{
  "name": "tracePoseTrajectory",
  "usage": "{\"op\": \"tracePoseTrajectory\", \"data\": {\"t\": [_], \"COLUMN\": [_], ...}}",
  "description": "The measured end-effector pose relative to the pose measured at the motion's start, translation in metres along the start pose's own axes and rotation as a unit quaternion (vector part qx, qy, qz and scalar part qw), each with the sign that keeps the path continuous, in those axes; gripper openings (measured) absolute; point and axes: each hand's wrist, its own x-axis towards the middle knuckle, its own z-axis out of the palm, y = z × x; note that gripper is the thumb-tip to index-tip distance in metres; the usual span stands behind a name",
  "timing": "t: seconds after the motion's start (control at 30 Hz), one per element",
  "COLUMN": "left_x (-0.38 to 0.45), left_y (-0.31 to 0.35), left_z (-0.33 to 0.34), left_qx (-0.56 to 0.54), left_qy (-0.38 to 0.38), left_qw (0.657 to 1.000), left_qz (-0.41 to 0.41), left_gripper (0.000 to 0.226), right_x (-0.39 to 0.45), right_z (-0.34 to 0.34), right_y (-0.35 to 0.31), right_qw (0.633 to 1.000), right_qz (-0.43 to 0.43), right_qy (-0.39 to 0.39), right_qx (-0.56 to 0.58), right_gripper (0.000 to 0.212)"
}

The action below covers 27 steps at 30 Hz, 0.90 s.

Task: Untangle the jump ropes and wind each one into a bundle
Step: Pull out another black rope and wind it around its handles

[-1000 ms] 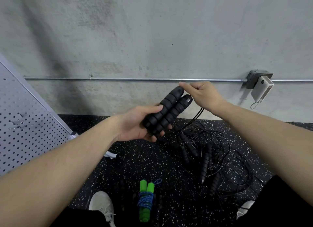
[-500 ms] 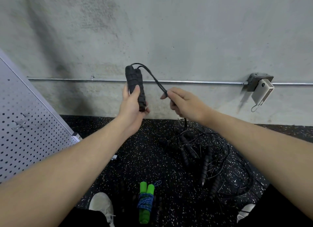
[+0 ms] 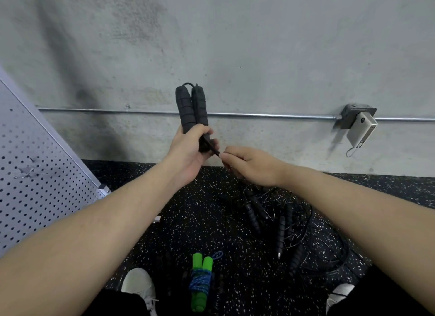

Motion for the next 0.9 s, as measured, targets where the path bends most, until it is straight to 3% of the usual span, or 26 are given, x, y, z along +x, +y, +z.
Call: {"op": "tracePoseTrajectory", "data": {"t": [0.2,0.3,0.43,0.67,0.8,0.9], "left_x": [-0.002,-0.007,-0.012,-0.014,-0.019,-0.023], "left_y": [0.028,0.035,0.035,0.034,0.033,0.030], "left_z": [-0.024,-0.026,-0.027,-0.023,-0.025,-0.024], "left_qx": [0.114,0.118,0.228,0.197,0.265,0.328], "left_qy": [-0.070,-0.108,-0.160,-0.163,-0.253,-0.310], "left_qw": [0.989,0.985,0.959,0.963,0.917,0.873], "left_qz": [-0.063,-0.066,-0.053,-0.082,-0.156,-0.187], "left_gripper": [0.021,0.020,0.031,0.028,0.046,0.046], "right_x": [-0.010,-0.012,-0.014,-0.014,-0.015,-0.014], "right_z": [-0.025,-0.032,-0.037,-0.042,-0.046,-0.049], "right_y": [0.027,0.043,0.054,0.057,0.058,0.056], "right_qw": [0.997,0.997,0.993,0.994,0.988,0.984], "right_qz": [0.033,0.048,0.082,0.103,0.139,0.168], "right_qy": [-0.067,-0.036,-0.018,-0.010,0.021,0.038], "right_qx": [0.019,-0.052,-0.084,-0.040,-0.055,-0.042], "right_gripper": [0.028,0.031,0.043,0.038,0.050,0.054]}}
